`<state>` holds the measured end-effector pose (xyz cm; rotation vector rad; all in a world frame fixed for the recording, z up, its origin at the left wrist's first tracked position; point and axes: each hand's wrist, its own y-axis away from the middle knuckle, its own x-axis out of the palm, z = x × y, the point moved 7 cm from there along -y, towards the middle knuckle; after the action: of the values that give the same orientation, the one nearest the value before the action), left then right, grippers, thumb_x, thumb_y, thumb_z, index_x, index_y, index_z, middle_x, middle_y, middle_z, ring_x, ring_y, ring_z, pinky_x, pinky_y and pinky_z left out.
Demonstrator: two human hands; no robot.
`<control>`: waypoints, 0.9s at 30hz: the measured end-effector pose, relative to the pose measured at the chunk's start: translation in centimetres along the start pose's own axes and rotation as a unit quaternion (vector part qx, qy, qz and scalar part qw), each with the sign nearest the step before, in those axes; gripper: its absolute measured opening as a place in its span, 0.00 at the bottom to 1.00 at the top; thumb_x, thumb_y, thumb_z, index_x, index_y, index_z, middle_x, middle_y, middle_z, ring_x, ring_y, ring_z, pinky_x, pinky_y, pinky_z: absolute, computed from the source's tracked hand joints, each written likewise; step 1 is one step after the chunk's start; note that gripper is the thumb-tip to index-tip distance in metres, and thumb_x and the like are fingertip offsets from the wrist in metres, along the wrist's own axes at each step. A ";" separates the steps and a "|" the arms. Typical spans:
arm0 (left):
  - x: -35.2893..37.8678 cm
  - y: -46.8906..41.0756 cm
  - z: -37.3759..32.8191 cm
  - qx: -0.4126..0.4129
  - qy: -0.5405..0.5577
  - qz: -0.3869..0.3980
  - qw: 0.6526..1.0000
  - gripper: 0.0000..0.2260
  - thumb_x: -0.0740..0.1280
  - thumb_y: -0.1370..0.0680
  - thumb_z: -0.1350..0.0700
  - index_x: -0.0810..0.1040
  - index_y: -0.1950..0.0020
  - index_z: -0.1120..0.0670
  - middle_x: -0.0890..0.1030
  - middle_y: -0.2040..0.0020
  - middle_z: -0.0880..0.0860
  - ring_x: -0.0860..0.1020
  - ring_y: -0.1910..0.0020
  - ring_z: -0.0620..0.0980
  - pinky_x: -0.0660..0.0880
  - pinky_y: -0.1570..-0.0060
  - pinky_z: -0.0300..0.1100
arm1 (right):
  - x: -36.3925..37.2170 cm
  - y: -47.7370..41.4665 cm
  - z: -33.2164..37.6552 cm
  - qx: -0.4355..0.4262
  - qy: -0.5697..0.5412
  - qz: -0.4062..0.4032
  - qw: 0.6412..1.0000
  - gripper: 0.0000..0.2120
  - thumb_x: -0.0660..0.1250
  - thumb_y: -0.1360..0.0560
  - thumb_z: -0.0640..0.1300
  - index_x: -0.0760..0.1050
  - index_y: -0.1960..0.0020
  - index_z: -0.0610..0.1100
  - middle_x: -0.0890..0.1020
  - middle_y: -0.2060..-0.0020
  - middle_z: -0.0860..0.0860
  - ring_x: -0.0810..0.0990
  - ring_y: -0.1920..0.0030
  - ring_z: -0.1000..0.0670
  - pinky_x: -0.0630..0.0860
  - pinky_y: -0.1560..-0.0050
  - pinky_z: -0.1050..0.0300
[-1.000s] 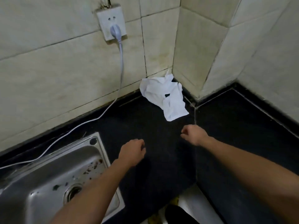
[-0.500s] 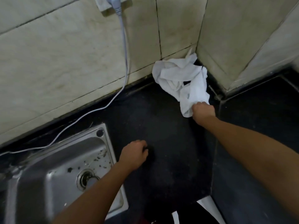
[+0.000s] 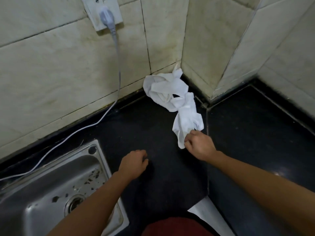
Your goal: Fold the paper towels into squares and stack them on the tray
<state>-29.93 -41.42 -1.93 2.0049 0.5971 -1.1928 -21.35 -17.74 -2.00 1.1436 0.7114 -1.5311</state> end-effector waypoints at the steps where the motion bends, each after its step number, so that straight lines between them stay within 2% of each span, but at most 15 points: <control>1: 0.3 0.1 -0.3 0.005 0.001 0.006 1.000 0.08 0.63 0.22 0.50 0.76 0.47 0.51 0.79 0.52 0.50 0.77 0.55 0.49 0.75 0.57 0.43 | 0.8 1.7 0.0 0.002 -0.004 0.015 1.000 0.11 0.60 0.24 0.49 0.80 0.53 0.48 0.77 0.54 0.52 0.76 0.51 0.51 0.74 0.57 0.54; 6: 2.9 0.7 -1.4 0.019 -0.008 0.051 0.998 0.08 0.63 0.22 0.50 0.76 0.45 0.50 0.80 0.49 0.50 0.78 0.52 0.49 0.74 0.55 0.44 | 5.0 9.3 -0.4 0.017 -0.003 0.087 0.996 0.15 0.56 0.25 0.50 0.80 0.55 0.46 0.78 0.55 0.51 0.78 0.54 0.49 0.72 0.58 0.56; 8: 4.4 0.8 -2.1 0.026 -0.008 0.077 0.997 0.09 0.63 0.22 0.50 0.76 0.45 0.50 0.80 0.48 0.50 0.78 0.51 0.49 0.74 0.54 0.43 | 6.8 12.0 -0.8 0.035 -0.001 0.158 0.987 0.12 0.59 0.25 0.49 0.79 0.54 0.45 0.78 0.54 0.50 0.78 0.53 0.48 0.71 0.56 0.56; 11: 5.9 0.9 -2.8 0.025 -0.005 0.103 0.994 0.11 0.63 0.22 0.50 0.77 0.42 0.50 0.80 0.47 0.50 0.78 0.50 0.49 0.76 0.51 0.44 | 8.1 14.2 -1.3 0.048 -0.011 0.249 0.967 0.11 0.63 0.26 0.52 0.80 0.49 0.49 0.80 0.49 0.52 0.79 0.49 0.49 0.73 0.51 0.56; 13: 6.5 0.6 -3.3 0.020 0.002 0.110 0.994 0.11 0.64 0.22 0.50 0.77 0.42 0.50 0.81 0.47 0.51 0.79 0.50 0.50 0.76 0.50 0.45 | 7.3 13.8 -1.9 0.060 -0.023 0.235 0.970 0.12 0.64 0.27 0.52 0.80 0.47 0.50 0.81 0.48 0.54 0.79 0.49 0.50 0.73 0.51 0.58; 16: 7.3 0.0 -4.2 0.003 0.008 0.117 0.993 0.11 0.64 0.22 0.49 0.77 0.43 0.51 0.81 0.49 0.51 0.78 0.52 0.49 0.76 0.52 0.44 | 4.8 10.6 -3.5 0.106 -0.047 0.129 0.985 0.11 0.64 0.25 0.51 0.80 0.46 0.48 0.80 0.49 0.51 0.79 0.50 0.49 0.73 0.52 0.57; 19: 8.1 -0.7 -5.4 -0.017 0.018 0.115 0.993 0.11 0.64 0.22 0.48 0.78 0.47 0.53 0.81 0.50 0.52 0.78 0.53 0.50 0.75 0.55 0.43 | 3.0 6.9 -5.1 0.166 -0.086 0.047 0.981 0.11 0.64 0.24 0.51 0.78 0.45 0.47 0.79 0.50 0.51 0.79 0.51 0.47 0.74 0.54 0.55; 23: 9.9 -1.5 -7.7 -0.030 0.009 0.138 0.990 0.12 0.65 0.23 0.46 0.77 0.51 0.55 0.80 0.54 0.52 0.78 0.55 0.51 0.73 0.59 0.44 | 4.5 4.1 -6.2 0.212 -0.079 0.112 0.968 0.17 0.68 0.27 0.55 0.73 0.42 0.49 0.80 0.50 0.51 0.79 0.49 0.47 0.75 0.52 0.52; 25: 10.6 -1.5 -8.3 -0.044 0.004 0.152 0.987 0.10 0.65 0.23 0.48 0.76 0.52 0.55 0.79 0.54 0.52 0.78 0.56 0.51 0.72 0.61 0.43 | 5.7 4.2 -6.6 0.240 -0.098 0.121 0.958 0.12 0.69 0.28 0.51 0.74 0.46 0.50 0.81 0.52 0.51 0.80 0.50 0.47 0.76 0.53 0.53; 27: 11.3 -1.7 -8.4 -0.060 0.004 0.162 0.985 0.09 0.65 0.24 0.50 0.76 0.53 0.56 0.80 0.54 0.53 0.79 0.56 0.52 0.71 0.63 0.43 | 6.3 5.1 -7.6 0.274 -0.140 0.097 0.946 0.07 0.69 0.29 0.49 0.75 0.52 0.51 0.81 0.55 0.52 0.80 0.53 0.48 0.75 0.56 0.55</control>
<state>-21.15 -33.53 -9.84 1.9157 0.3220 -0.9305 -14.23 -14.89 -9.96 1.3118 -0.0341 -1.7238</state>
